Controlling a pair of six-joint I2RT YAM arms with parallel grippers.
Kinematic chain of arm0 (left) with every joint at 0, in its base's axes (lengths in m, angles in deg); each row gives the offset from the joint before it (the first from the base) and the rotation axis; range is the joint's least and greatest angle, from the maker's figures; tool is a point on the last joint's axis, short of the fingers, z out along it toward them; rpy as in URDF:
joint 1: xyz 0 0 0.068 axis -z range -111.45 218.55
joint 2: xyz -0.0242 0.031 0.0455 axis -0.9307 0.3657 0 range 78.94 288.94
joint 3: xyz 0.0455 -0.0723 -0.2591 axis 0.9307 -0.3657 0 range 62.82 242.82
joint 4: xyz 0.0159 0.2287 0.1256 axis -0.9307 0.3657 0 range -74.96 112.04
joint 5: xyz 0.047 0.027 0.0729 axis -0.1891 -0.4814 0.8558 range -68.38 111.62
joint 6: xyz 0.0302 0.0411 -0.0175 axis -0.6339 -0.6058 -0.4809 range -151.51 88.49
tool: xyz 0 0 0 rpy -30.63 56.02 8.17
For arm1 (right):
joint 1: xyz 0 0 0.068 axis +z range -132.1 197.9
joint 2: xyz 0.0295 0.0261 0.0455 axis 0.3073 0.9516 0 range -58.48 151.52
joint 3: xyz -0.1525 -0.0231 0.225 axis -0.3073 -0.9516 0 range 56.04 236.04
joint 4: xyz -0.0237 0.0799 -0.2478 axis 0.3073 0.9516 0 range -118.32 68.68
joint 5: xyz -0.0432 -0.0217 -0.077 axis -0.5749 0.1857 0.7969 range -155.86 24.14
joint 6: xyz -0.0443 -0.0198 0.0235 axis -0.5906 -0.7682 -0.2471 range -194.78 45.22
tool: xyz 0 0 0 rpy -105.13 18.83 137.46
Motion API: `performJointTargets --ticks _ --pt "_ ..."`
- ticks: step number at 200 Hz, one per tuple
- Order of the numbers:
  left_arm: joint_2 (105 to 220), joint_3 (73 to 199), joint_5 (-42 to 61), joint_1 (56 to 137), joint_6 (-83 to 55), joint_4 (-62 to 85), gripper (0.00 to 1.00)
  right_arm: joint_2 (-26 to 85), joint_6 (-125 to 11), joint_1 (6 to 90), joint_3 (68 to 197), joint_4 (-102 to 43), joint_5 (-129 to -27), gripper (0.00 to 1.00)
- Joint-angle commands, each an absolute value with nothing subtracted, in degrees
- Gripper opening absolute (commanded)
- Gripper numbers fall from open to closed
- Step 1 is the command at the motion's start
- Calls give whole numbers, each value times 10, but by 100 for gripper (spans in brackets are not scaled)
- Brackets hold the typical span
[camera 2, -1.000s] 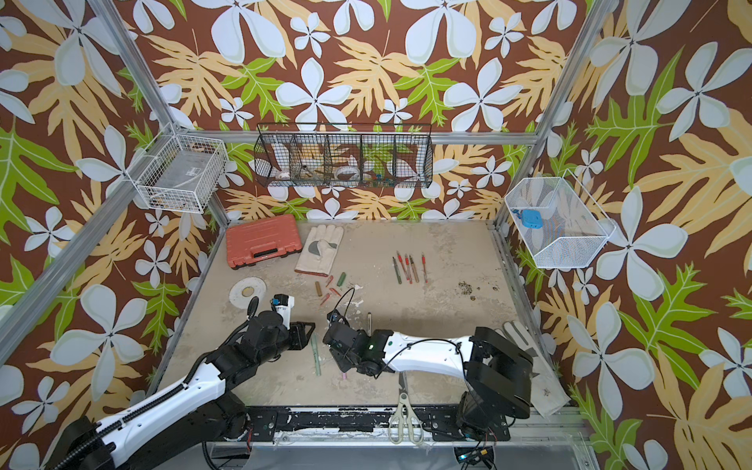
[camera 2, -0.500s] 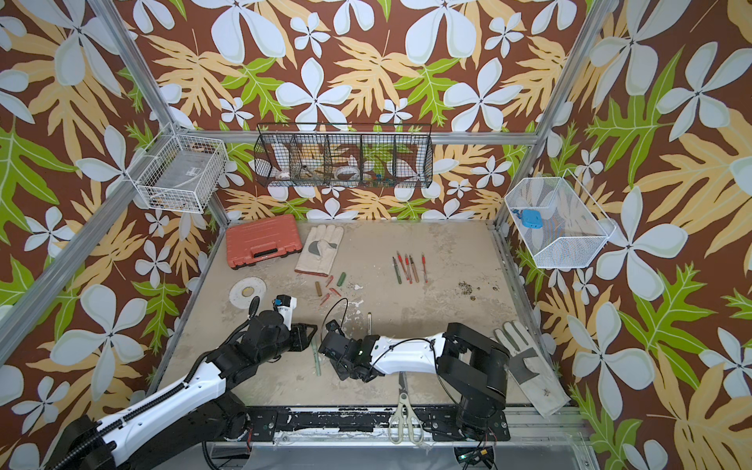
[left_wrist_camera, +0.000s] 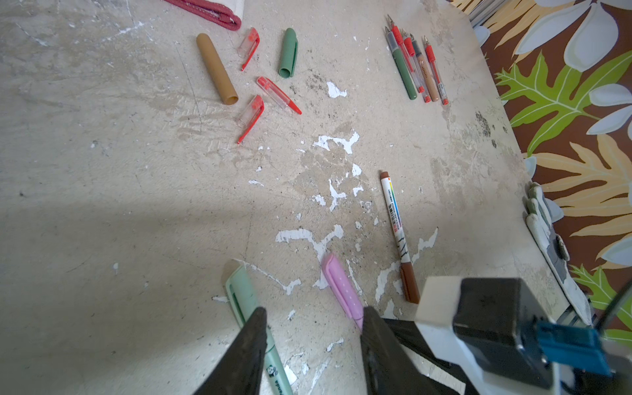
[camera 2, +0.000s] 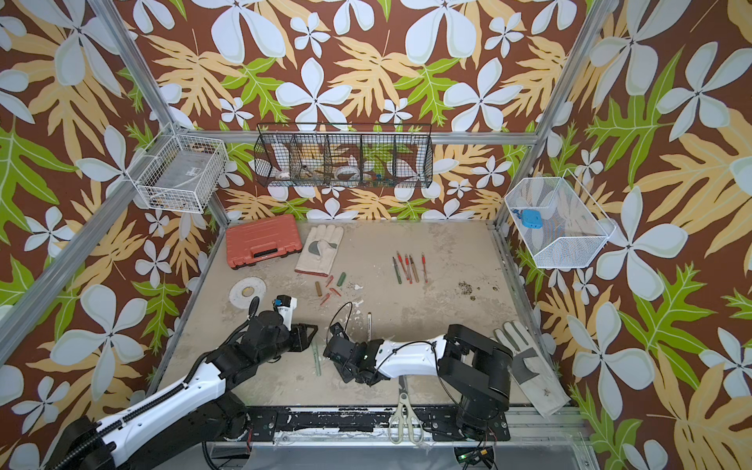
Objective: Remove pen caps from pens
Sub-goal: Pick up the pen from the bottom-center of the table.
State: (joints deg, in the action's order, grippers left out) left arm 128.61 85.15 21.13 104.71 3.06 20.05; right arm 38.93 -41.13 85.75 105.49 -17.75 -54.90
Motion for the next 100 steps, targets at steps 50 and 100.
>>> performJointTargets --ticks 50,100 --pt "1284 852 208 1048 28 192 47 387 -414 856 1039 -135 -542 23" --pt "1281 852 212 1048 28 193 48 392 -416 854 1036 -143 -555 17"
